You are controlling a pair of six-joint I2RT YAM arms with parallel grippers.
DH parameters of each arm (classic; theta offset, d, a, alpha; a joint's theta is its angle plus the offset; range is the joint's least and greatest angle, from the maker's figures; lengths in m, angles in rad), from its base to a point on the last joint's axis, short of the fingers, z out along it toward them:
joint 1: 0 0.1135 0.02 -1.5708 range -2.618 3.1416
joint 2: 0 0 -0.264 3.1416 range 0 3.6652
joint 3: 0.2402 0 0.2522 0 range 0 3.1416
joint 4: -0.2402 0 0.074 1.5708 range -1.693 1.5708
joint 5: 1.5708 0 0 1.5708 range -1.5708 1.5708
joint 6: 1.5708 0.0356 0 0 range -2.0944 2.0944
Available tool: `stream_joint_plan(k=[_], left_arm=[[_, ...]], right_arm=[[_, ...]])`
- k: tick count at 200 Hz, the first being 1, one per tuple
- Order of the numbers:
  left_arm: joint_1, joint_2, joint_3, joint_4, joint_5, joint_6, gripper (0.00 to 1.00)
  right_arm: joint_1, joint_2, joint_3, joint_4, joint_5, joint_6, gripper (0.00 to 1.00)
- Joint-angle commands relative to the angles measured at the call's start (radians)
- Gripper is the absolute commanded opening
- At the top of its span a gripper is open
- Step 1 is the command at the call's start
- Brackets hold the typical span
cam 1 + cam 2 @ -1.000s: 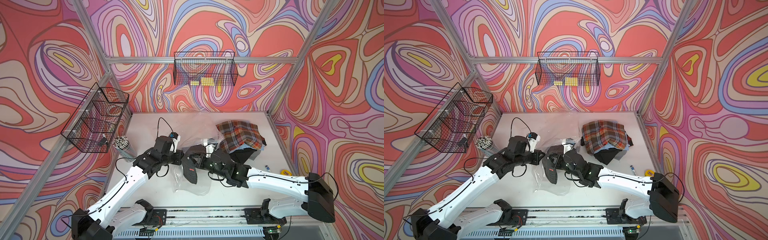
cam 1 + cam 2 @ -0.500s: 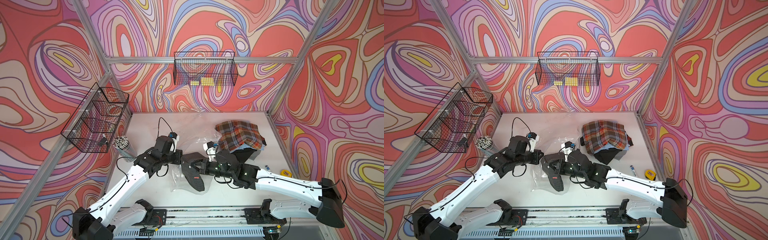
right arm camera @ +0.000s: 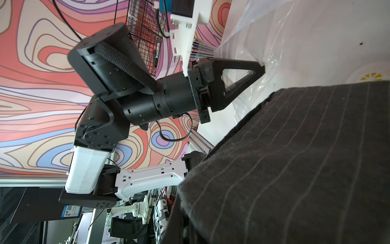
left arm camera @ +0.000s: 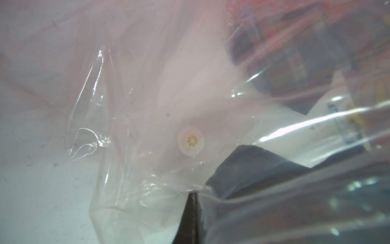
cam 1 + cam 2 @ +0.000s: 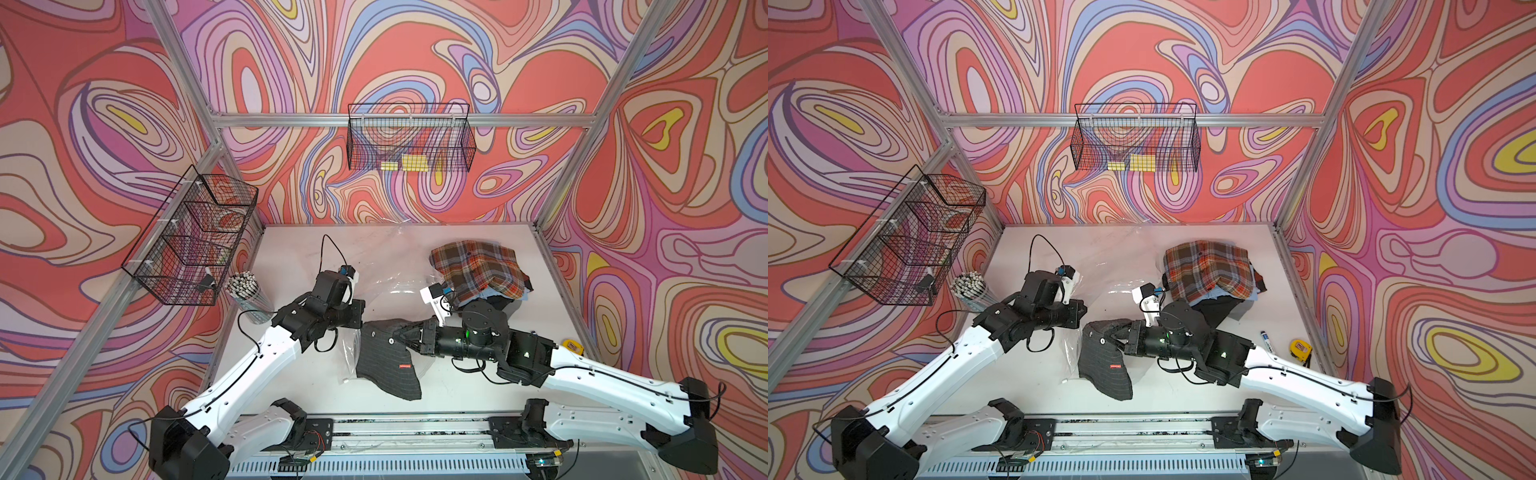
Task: Take the shirt out of the vacuum bag
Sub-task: Take out the shirt from the vacuum bag.
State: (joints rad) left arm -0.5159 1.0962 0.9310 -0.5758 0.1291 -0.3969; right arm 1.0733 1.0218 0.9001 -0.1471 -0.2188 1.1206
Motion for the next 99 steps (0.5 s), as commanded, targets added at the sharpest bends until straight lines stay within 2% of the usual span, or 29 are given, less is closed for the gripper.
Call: stream_joint_plan(k=[1, 45, 82, 99], left_arm=[[0.008, 0.02, 0.032, -0.038, -0.035, -0.006, 0.0], [0.008, 0.047, 0.045, -0.067, -0.061, -0.005, 0.0], [0.011, 0.065, 0.055, -0.076, -0.063, -0.006, 0.0], [0.013, 0.061, 0.052, -0.076, -0.063, -0.006, 0.0]], right_arm=[[0.008, -0.043, 0.087, 0.038, -0.029, 0.011, 0.0], [0.013, -0.098, 0.131, 0.015, 0.013, 0.007, 0.0], [0.016, -0.078, 0.122, 0.112, -0.025, 0.038, 0.0], [0.016, -0.1, 0.153, 0.07, 0.02, 0.003, 0.0]])
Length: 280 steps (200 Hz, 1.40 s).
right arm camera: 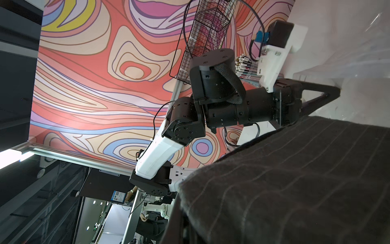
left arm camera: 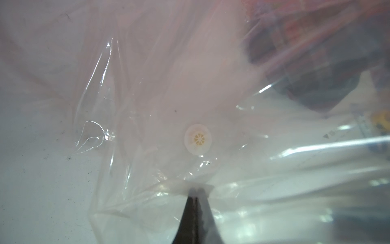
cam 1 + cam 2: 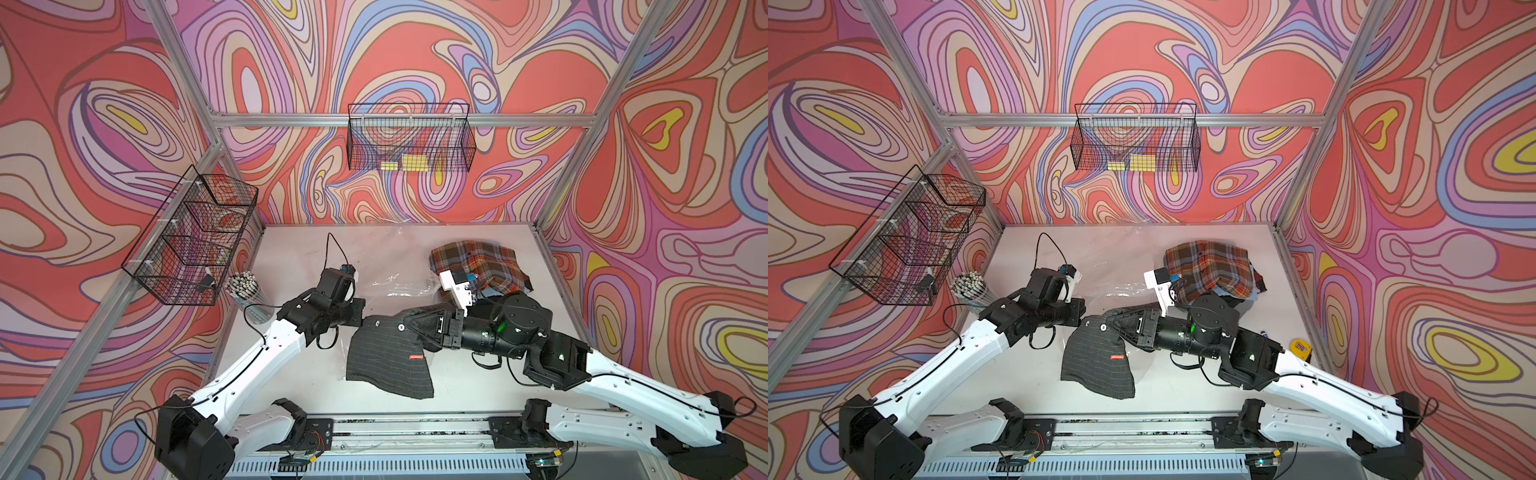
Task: Take the shirt out of the vacuum bag
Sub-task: Take out the shirt from the vacuum bag, then place the shirt at the center of the board.
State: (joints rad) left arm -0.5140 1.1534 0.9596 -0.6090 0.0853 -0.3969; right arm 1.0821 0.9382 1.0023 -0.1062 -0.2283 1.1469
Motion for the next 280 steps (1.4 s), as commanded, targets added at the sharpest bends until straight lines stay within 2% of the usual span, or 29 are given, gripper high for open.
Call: stream_joint_plan(k=[1, 77, 124, 167, 196, 239, 280], left_arm=[[0.011, 0.004, 0.023, -0.043, -0.019, -0.006, 0.0], [0.011, 0.001, 0.021, -0.041, -0.01, -0.005, 0.0], [0.011, 0.004, 0.022, -0.038, -0.001, -0.005, 0.0], [0.012, 0.008, 0.022, -0.037, 0.001, -0.004, 0.0], [0.012, 0.007, 0.025, -0.041, -0.001, -0.003, 0.0], [0.012, 0.0, 0.02, -0.042, 0.001, -0.003, 0.0], [0.012, 0.001, 0.023, -0.044, 0.007, -0.002, 0.0]], right_arm=[[0.007, -0.019, 0.055, 0.023, 0.032, -0.026, 0.0], [0.007, -0.095, 0.349, -0.362, 0.416, -0.25, 0.0], [0.007, -0.113, 0.485, -0.544, 0.711, -0.39, 0.0], [0.007, -0.124, 0.481, -0.565, 0.834, -0.436, 0.0], [0.007, -0.124, 0.478, -0.586, 0.884, -0.419, 0.0], [0.007, -0.207, 0.316, -0.604, 1.012, -0.378, 0.0], [0.007, -0.257, 0.181, -0.628, 1.01, -0.287, 0.0]])
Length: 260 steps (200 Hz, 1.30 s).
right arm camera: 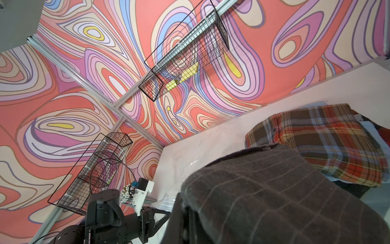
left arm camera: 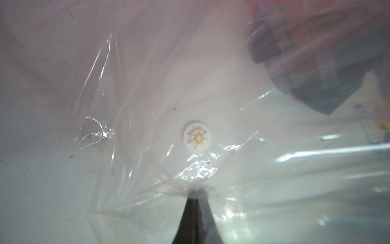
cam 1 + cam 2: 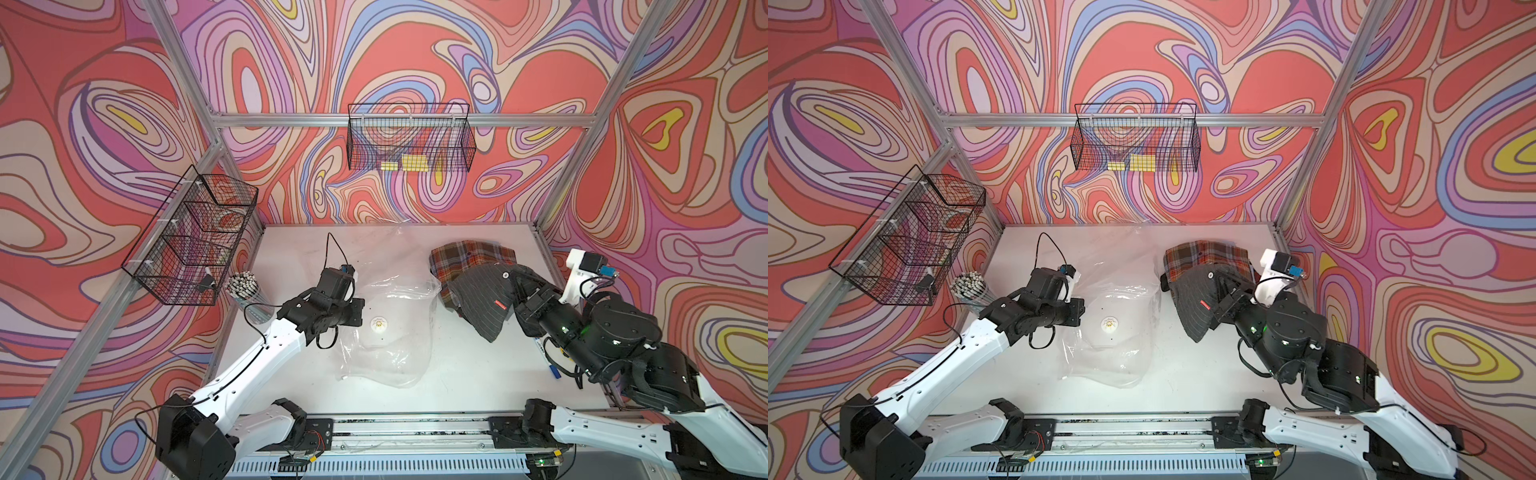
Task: Take the shirt out of the vacuum bag
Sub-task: Place the shirt at the center of the board.
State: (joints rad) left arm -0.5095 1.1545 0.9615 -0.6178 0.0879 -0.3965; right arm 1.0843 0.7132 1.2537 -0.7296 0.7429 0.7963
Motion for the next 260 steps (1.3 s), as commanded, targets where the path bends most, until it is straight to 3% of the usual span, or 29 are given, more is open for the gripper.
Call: stream_joint_plan(k=[1, 81, 143, 172, 220, 250, 260], left_arm=[[0.008, 0.0, 0.022, -0.035, 0.004, -0.002, 0.0], [0.008, 0.0, 0.02, -0.039, 0.015, 0.001, 0.0], [0.007, 0.0, 0.022, -0.04, 0.022, 0.003, 0.0], [0.008, -0.003, 0.022, -0.042, 0.023, 0.002, 0.0], [0.007, -0.006, 0.022, -0.043, 0.032, 0.006, 0.0], [0.007, -0.007, 0.023, -0.042, 0.041, 0.007, 0.0], [0.008, -0.007, 0.025, -0.041, 0.041, 0.009, 0.0]], right_arm=[[0.005, -0.032, -0.075, -0.007, 0.039, 0.068, 0.0], [0.004, -0.114, -0.425, -0.02, 0.047, 0.306, 0.0], [0.003, -0.054, -0.801, 0.172, -0.093, 0.504, 0.0], [0.005, 0.044, -0.825, 0.2, -0.138, 0.54, 0.0], [0.003, -0.001, -0.878, 0.179, -0.146, 0.601, 0.0], [0.004, 0.048, -0.94, 0.269, -0.249, 0.61, 0.0], [0.004, 0.092, -0.949, 0.299, -0.281, 0.621, 0.11]])
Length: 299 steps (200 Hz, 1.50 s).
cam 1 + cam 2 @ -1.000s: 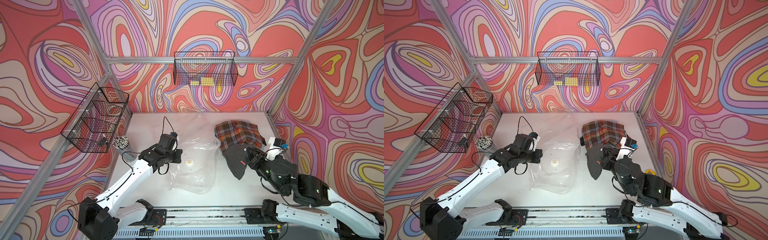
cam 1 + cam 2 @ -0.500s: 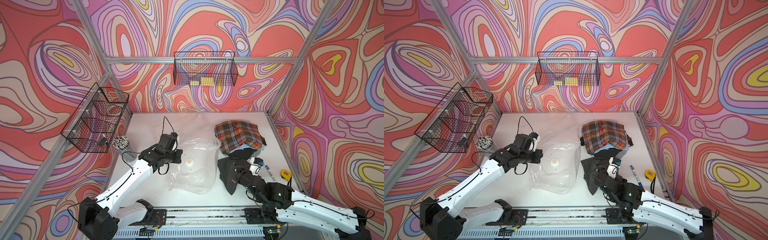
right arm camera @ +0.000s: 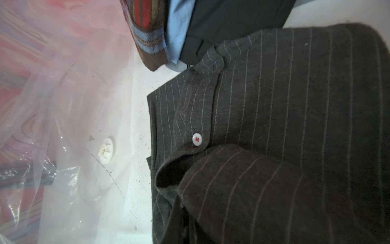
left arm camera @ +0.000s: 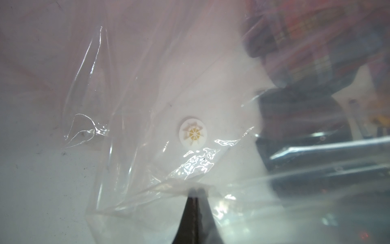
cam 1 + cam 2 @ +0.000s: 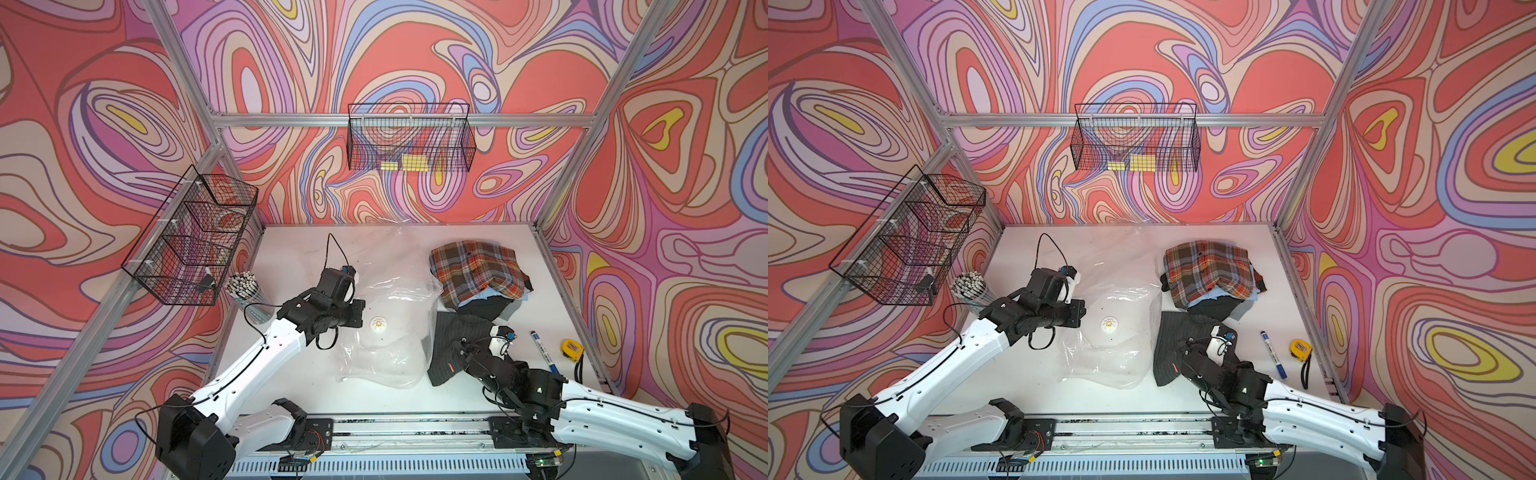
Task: Take the shirt out of the vacuum bag
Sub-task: Place the shirt at the center of the board.
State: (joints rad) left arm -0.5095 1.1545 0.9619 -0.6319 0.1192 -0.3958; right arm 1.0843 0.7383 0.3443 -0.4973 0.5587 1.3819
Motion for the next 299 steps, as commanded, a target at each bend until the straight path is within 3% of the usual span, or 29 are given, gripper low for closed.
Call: stream_joint_plan(k=[1, 24, 54, 74, 92, 105, 147, 179, 181, 185, 195, 227, 299], left_arm=[[0.007, -0.007, 0.024, -0.026, 0.01, 0.008, 0.0], [0.007, -0.008, 0.027, -0.033, 0.006, 0.009, 0.0], [0.007, -0.02, 0.024, -0.035, -0.015, 0.012, 0.0], [0.008, -0.027, 0.024, -0.035, -0.02, 0.012, 0.0], [0.008, -0.029, 0.023, -0.034, -0.021, 0.013, 0.12], [0.007, -0.028, 0.025, -0.033, -0.02, 0.012, 0.23], [0.007, -0.031, 0.023, -0.034, -0.017, 0.014, 0.42], [0.007, -0.041, 0.019, -0.028, -0.024, 0.01, 0.8], [0.008, -0.042, 0.018, -0.028, -0.023, 0.008, 0.82], [0.008, -0.042, 0.018, -0.026, -0.021, 0.008, 0.87], [0.007, -0.043, 0.018, -0.023, -0.018, 0.006, 0.99], [0.007, -0.073, -0.003, 0.02, 0.022, -0.009, 0.99], [0.007, -0.251, -0.116, 0.271, 0.235, -0.101, 0.99]], right_arm=[[0.004, 0.072, -0.039, 0.069, -0.099, 0.035, 0.12], [0.005, 0.138, 0.001, 0.073, -0.115, 0.017, 0.34], [0.005, 0.106, 0.112, 0.025, -0.095, -0.058, 0.57], [0.004, 0.082, 0.185, -0.049, -0.105, -0.063, 0.65], [0.005, 0.068, 0.228, -0.099, -0.118, -0.042, 0.7], [0.004, 0.066, 0.24, -0.111, -0.122, -0.035, 0.79], [0.006, 0.082, 0.215, -0.121, -0.126, 0.014, 0.81], [0.005, 0.011, 0.238, -0.116, -0.119, -0.022, 0.83], [0.005, 0.008, 0.243, -0.119, -0.118, -0.027, 0.84], [0.005, 0.005, 0.252, -0.128, -0.115, -0.037, 0.97], [0.005, 0.012, 0.28, -0.159, -0.1, -0.059, 0.98], [0.005, 0.049, 0.318, -0.246, -0.057, -0.057, 0.98], [0.005, 0.057, 0.305, -0.136, -0.052, -0.131, 0.98]])
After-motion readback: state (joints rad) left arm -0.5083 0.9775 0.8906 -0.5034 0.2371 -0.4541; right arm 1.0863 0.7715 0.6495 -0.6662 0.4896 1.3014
